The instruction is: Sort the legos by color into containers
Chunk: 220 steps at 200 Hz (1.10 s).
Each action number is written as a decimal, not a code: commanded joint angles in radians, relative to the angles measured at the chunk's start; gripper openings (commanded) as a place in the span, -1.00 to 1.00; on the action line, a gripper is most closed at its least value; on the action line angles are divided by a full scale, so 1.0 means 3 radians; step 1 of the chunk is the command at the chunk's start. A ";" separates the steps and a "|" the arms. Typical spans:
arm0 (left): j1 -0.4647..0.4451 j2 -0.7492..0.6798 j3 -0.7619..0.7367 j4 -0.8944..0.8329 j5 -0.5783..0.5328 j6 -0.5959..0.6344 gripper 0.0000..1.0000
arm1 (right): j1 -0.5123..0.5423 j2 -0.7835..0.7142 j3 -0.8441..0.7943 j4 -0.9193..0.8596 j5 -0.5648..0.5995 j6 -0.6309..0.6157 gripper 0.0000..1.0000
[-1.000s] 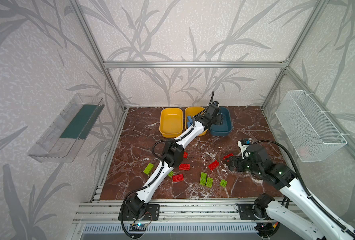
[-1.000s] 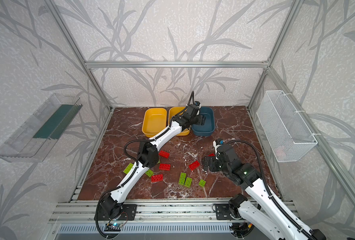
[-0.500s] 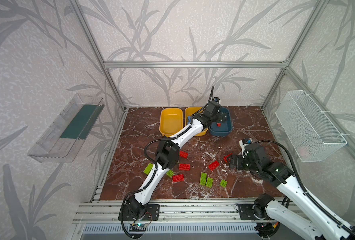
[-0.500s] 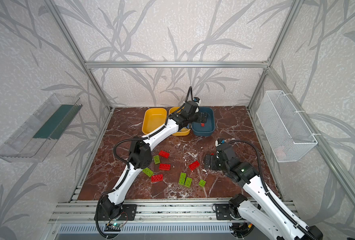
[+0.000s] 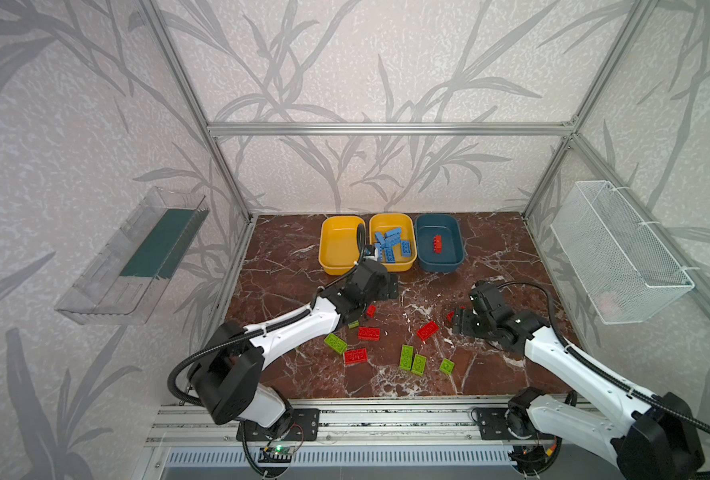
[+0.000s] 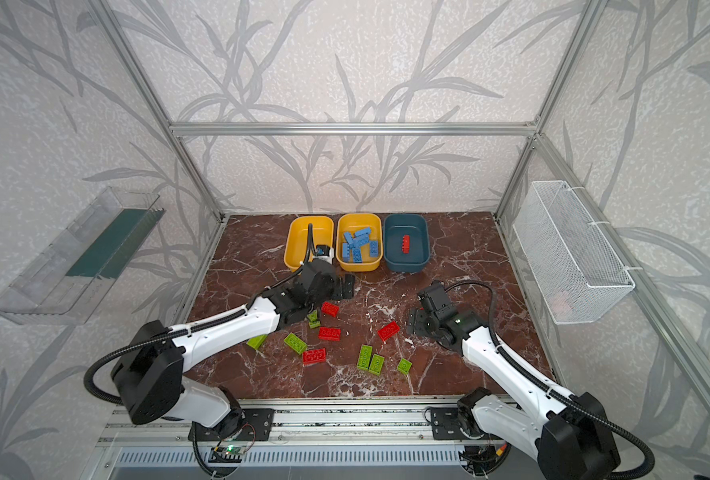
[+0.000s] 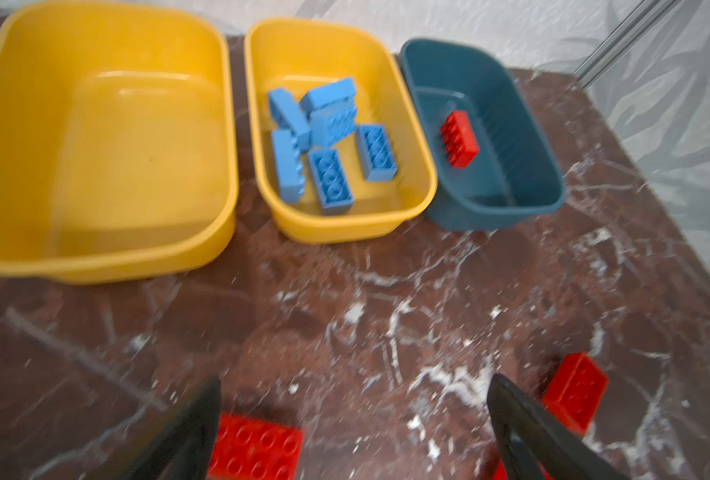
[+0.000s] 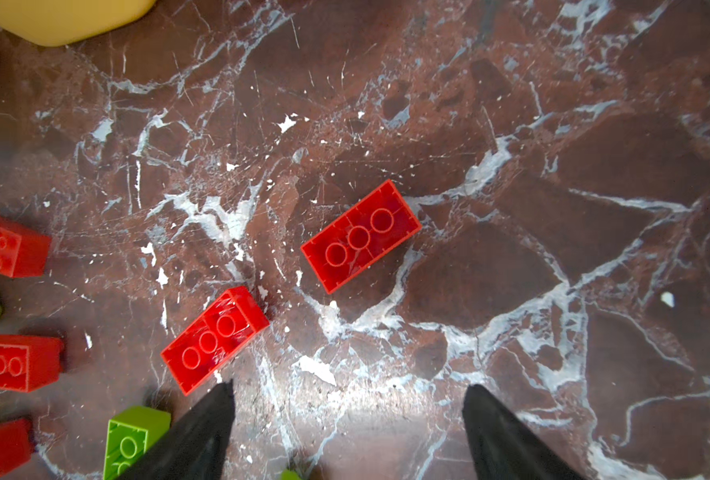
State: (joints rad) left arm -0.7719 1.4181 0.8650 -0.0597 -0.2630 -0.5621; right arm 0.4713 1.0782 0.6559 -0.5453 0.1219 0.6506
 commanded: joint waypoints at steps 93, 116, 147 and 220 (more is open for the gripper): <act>-0.0083 -0.1513 -0.0933 -0.0570 -0.0910 -0.0453 0.98 | -0.0313 0.1106 0.0323 0.0666 -0.0079 0.0377 0.52; -0.0081 -0.1539 -0.0988 -0.0574 -0.0921 -0.0463 0.98 | -0.0318 0.1427 0.0600 0.0449 -0.0229 0.0318 0.37; -0.0081 -0.1558 -0.1027 -0.0558 -0.0918 -0.0464 0.98 | -0.0317 0.1788 0.0761 0.0416 -0.0385 0.0371 0.17; -0.0079 -0.1644 -0.1034 -0.0580 -0.0923 -0.0412 0.98 | -0.0277 0.1957 0.0827 0.0333 -0.0365 0.0267 -0.37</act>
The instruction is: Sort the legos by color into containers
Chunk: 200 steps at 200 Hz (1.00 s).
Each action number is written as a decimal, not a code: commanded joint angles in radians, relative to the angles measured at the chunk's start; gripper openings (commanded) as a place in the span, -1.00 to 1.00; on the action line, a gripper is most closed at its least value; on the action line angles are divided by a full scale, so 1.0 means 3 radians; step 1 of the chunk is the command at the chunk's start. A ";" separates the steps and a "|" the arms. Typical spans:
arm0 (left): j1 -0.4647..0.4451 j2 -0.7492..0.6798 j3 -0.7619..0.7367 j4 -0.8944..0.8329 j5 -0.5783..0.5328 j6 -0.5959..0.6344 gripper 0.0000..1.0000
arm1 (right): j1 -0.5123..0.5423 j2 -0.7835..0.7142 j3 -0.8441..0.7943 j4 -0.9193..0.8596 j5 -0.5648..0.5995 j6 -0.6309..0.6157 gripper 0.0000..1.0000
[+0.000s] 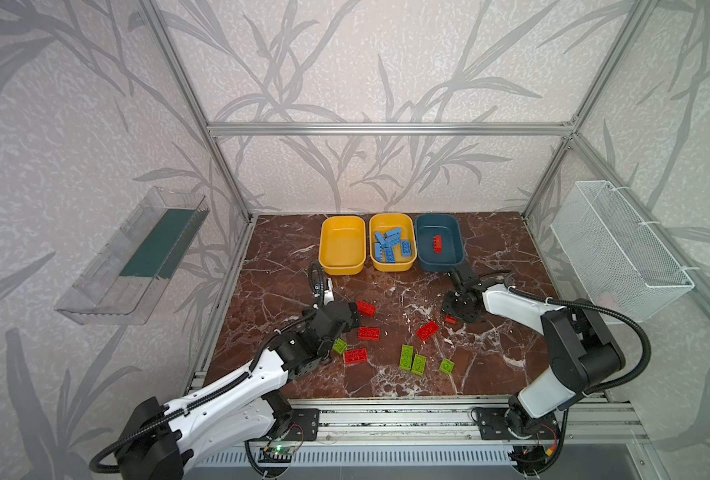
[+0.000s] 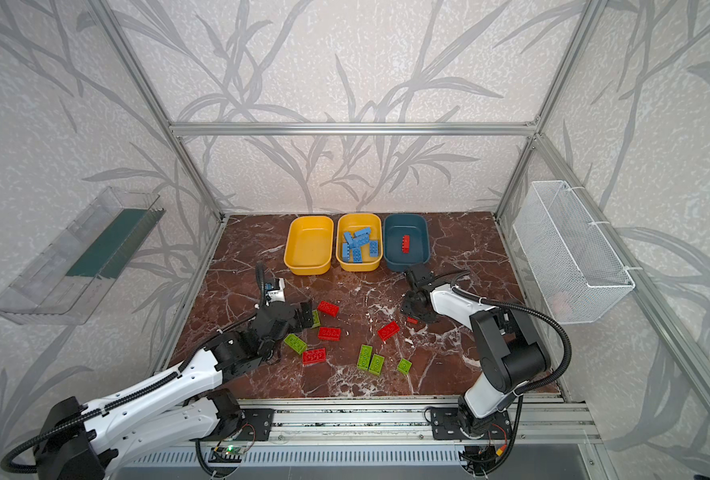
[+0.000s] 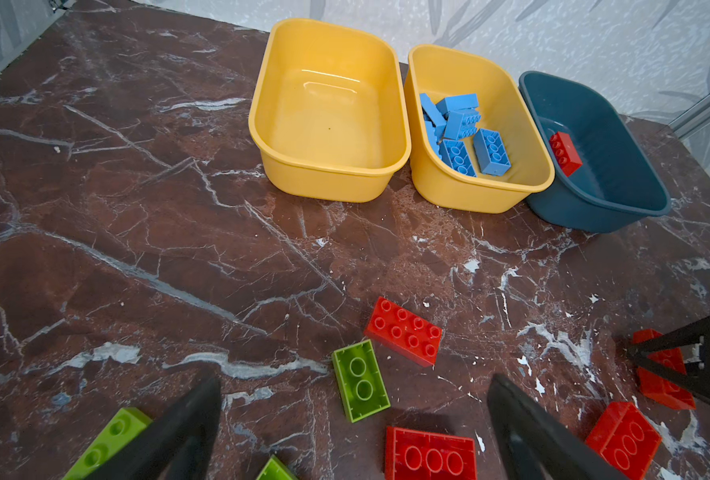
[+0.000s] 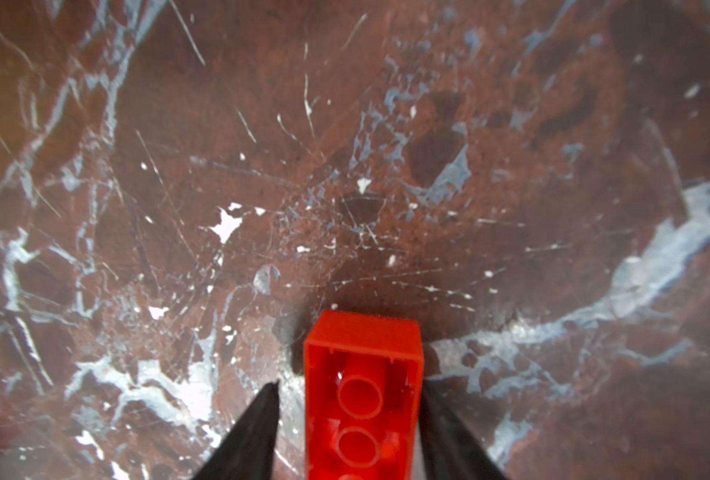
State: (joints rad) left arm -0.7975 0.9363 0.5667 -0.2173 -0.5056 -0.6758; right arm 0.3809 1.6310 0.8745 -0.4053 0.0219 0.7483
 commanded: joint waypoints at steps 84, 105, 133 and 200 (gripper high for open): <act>0.0009 0.0108 0.0132 -0.0010 0.0168 0.0182 0.98 | 0.0208 0.0057 0.0714 -0.0485 0.0146 -0.0337 -0.64; 0.0008 0.0228 0.0209 -0.0023 0.0206 0.0217 0.98 | 0.0189 0.0130 0.1120 -0.0561 0.0351 -0.0565 -0.62; 0.0009 0.0391 0.0301 -0.0051 0.0261 0.0228 0.98 | 0.0061 0.0429 0.1609 -0.0405 0.0442 -0.0864 -0.57; 0.0017 0.0840 0.0642 -0.0322 0.0233 0.0243 0.98 | -0.0295 0.1648 0.2993 -0.0370 0.0208 -0.1163 -0.42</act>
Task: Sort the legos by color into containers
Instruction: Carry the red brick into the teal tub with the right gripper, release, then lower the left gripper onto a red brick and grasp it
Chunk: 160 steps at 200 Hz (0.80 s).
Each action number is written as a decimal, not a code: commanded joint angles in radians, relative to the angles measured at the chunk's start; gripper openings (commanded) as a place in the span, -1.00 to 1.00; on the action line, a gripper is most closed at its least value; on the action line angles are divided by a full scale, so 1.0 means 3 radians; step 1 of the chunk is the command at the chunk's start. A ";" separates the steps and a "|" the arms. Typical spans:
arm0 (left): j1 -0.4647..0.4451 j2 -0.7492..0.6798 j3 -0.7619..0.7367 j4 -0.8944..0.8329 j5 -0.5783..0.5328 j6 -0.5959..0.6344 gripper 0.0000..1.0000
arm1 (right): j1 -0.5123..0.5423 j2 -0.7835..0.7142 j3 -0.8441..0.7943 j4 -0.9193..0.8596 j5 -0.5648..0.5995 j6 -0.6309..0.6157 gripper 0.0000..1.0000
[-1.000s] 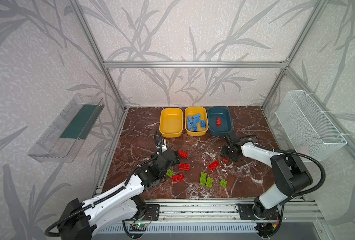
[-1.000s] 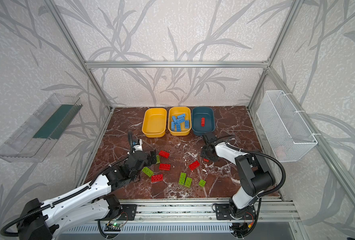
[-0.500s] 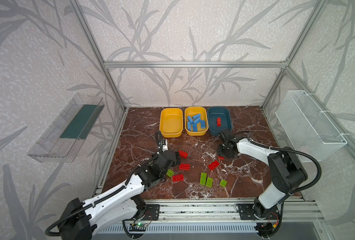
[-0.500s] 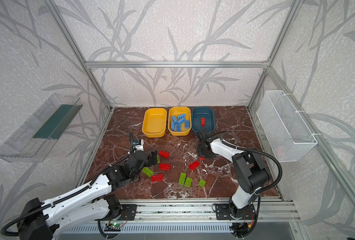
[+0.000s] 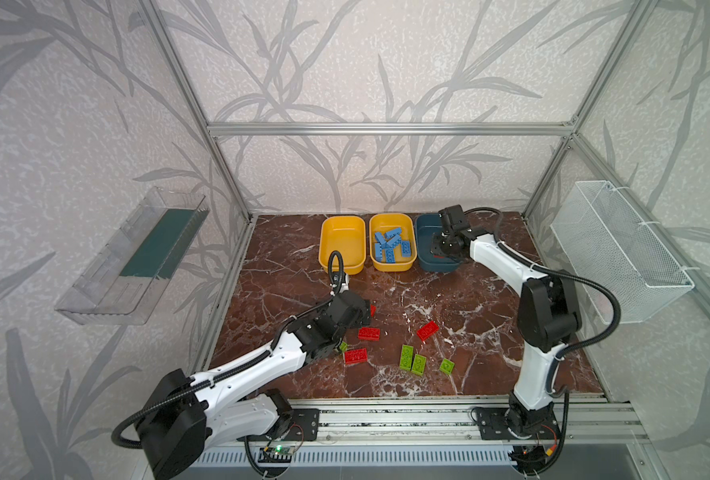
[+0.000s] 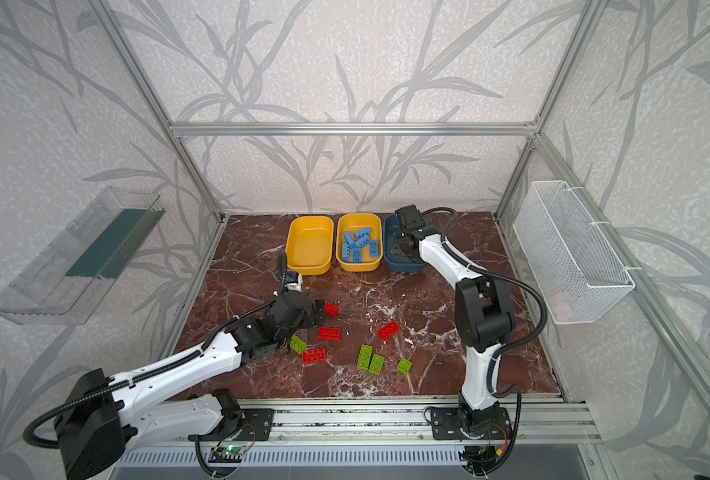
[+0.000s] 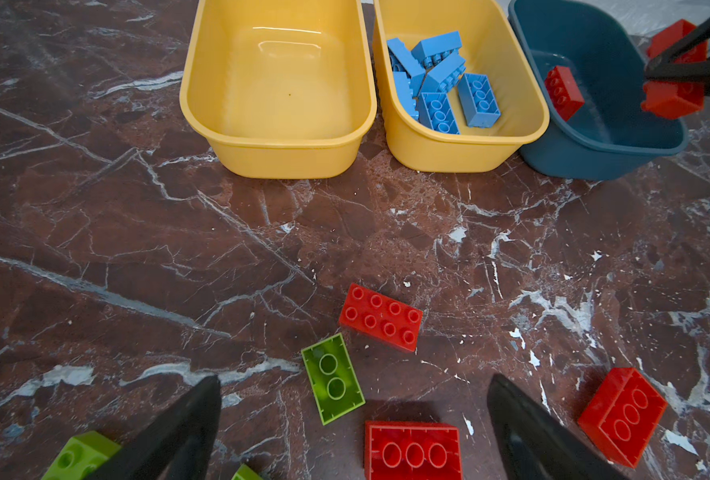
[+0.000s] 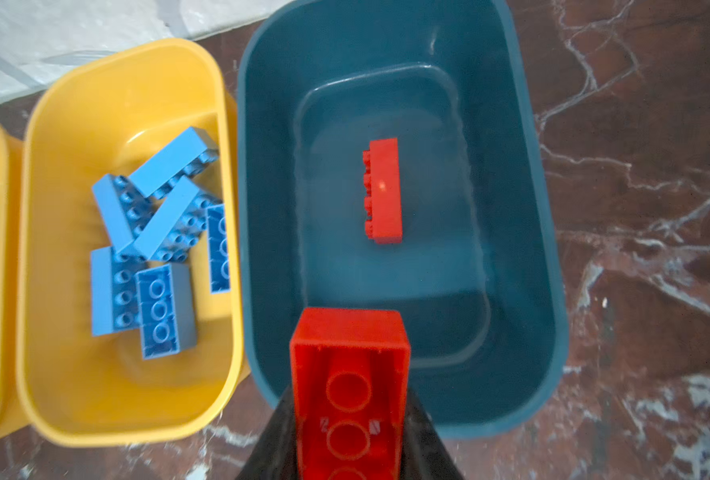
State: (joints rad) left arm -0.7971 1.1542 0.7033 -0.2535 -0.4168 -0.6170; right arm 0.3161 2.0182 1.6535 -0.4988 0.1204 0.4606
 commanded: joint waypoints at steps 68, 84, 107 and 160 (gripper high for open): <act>0.0029 0.0288 0.0361 -0.0442 0.0033 -0.0047 0.98 | -0.0032 0.0186 0.0611 -0.0181 -0.0448 -0.0414 0.66; 0.0027 0.0267 0.0325 -0.0464 0.0096 -0.0119 0.98 | 0.0063 -0.0120 0.0310 -0.0160 -0.0433 -0.0445 0.80; 0.0024 0.0266 0.0218 -0.0347 0.0270 -0.0181 0.97 | 0.0213 -0.0566 -0.0151 -0.0217 -0.0401 -0.0459 0.98; 0.0063 0.0803 0.0426 -0.0154 0.0305 0.0304 0.97 | 0.0482 -0.1640 -0.1403 -0.0179 -0.0609 -0.0338 0.98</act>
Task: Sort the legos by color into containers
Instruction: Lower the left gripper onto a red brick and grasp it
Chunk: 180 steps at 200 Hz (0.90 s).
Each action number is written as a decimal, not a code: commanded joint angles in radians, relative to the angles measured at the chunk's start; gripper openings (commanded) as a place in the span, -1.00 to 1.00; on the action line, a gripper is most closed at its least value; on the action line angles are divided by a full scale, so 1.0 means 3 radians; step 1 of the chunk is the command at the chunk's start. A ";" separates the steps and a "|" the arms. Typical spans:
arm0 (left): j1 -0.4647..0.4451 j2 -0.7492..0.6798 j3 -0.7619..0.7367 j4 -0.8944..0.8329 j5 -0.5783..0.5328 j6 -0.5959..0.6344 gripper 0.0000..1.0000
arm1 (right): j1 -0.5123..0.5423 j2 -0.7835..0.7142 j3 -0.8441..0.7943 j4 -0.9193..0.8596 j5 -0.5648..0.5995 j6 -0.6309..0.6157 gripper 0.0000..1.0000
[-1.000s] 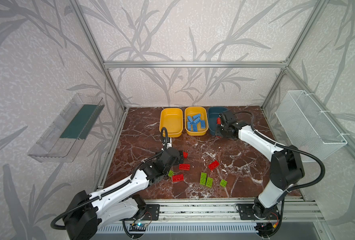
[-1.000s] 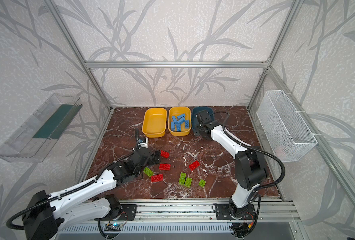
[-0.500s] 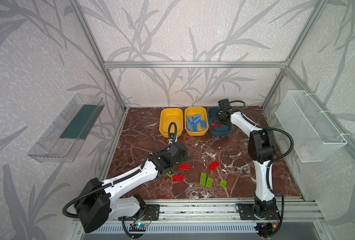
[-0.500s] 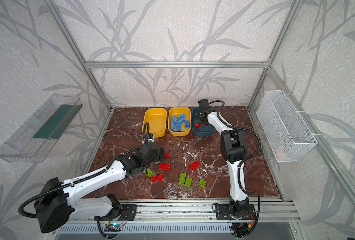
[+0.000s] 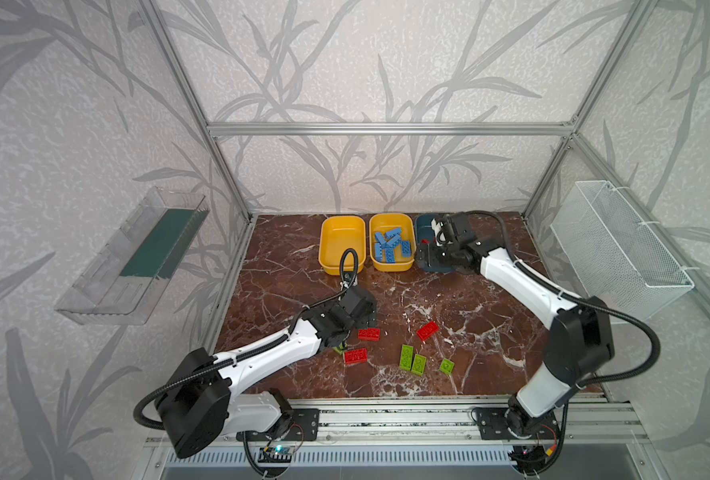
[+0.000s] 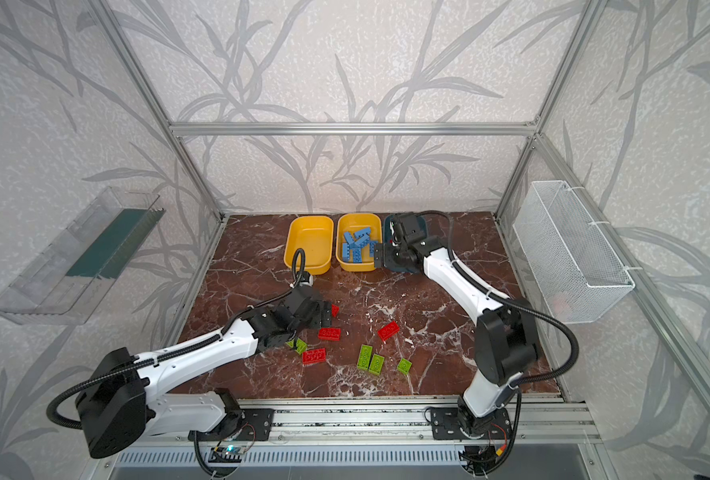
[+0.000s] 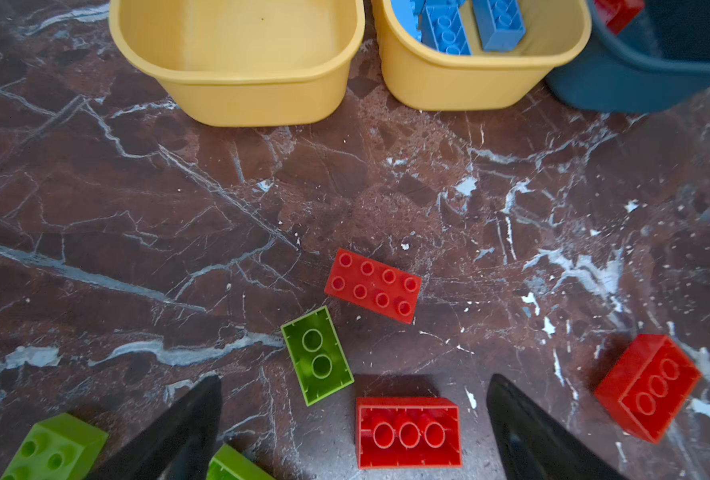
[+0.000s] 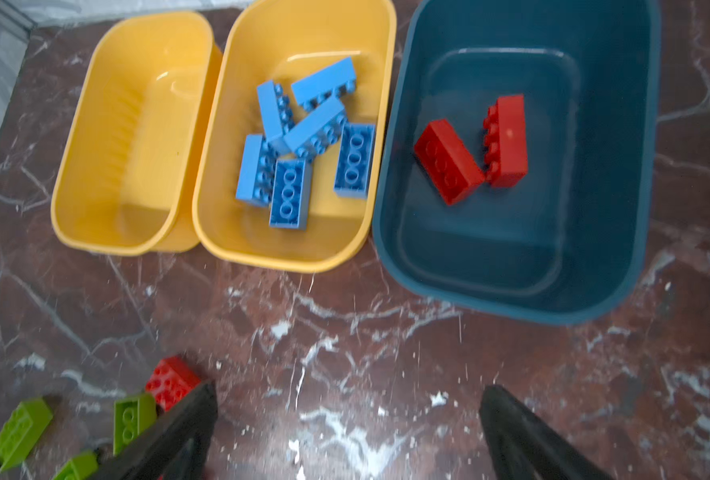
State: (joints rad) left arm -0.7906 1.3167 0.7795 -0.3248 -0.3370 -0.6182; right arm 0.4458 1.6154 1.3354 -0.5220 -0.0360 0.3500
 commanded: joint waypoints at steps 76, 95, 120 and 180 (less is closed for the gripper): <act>0.0437 0.1045 0.0606 0.0101 0.0637 0.0857 0.96 | 0.0063 -0.1688 -0.1171 -0.0285 -0.0044 0.0112 0.98; 0.0511 0.1135 0.0625 0.0125 0.0800 0.0916 0.94 | 0.0054 -0.1816 -0.1204 -0.0334 -0.0038 0.0067 0.98; 0.0538 0.1213 0.0676 0.0110 0.0957 0.1000 0.91 | 0.0048 -0.1856 -0.1269 -0.0306 -0.0088 0.0061 0.98; 0.0542 0.1469 0.0804 0.0009 0.1043 0.1140 0.73 | 0.0019 -0.1870 -0.1414 -0.0221 -0.0130 0.0045 0.98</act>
State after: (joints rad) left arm -0.6281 1.7245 0.9890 -0.2962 -0.0448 -0.3172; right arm 0.4583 1.0615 0.9264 -0.5964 -0.0635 0.3721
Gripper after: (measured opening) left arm 0.893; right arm 0.989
